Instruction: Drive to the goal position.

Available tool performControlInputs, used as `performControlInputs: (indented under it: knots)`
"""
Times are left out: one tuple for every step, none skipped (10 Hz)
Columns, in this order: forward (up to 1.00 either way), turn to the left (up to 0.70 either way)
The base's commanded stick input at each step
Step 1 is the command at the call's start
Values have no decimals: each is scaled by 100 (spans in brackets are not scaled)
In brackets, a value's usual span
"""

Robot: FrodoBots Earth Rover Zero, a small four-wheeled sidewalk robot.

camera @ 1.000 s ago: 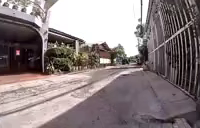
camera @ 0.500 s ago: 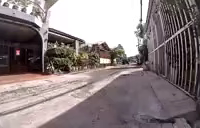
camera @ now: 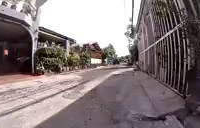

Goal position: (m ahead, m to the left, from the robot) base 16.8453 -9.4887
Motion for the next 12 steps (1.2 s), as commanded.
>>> performControlInputs:
  knots:
    - [0,0]
    - [0,0]
    - [0,0]
    - [0,0]
    - [40,0]
    - [58,0]
    - [70,0]
    - [70,0]
    - [70,0]
    - [70,0]
    - [70,0]
    - [70,0]
